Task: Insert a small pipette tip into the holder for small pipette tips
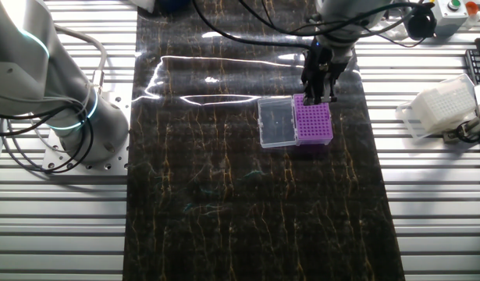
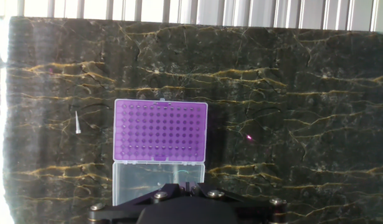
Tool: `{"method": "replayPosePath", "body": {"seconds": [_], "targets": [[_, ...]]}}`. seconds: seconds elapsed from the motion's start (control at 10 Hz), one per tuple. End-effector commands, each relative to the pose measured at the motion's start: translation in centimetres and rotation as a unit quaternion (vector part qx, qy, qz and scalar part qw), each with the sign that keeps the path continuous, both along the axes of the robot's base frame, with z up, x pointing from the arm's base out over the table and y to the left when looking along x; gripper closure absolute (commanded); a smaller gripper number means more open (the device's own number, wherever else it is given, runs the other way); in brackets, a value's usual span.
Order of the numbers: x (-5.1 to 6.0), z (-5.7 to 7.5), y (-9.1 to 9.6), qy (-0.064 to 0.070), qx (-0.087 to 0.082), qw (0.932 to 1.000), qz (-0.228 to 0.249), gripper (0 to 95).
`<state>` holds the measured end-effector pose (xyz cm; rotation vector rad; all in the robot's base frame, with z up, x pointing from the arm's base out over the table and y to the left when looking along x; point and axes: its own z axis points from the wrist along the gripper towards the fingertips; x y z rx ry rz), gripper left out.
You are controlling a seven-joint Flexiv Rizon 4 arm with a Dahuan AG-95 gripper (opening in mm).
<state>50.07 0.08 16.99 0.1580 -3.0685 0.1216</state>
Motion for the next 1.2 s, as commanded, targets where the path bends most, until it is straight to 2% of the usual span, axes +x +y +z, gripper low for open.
{"method": "replayPosePath", "body": {"seconds": [0.1, 1.0, 1.2], "targets": [[0.06, -0.04, 0.03, 0.000, -0.001, 1.0000, -0.001, 95.0], [0.07, -0.04, 0.03, 0.000, -0.004, 1.0000, -0.008, 95.0], [0.07, -0.04, 0.03, 0.000, -0.015, 0.9999, -0.008, 95.0]]}}
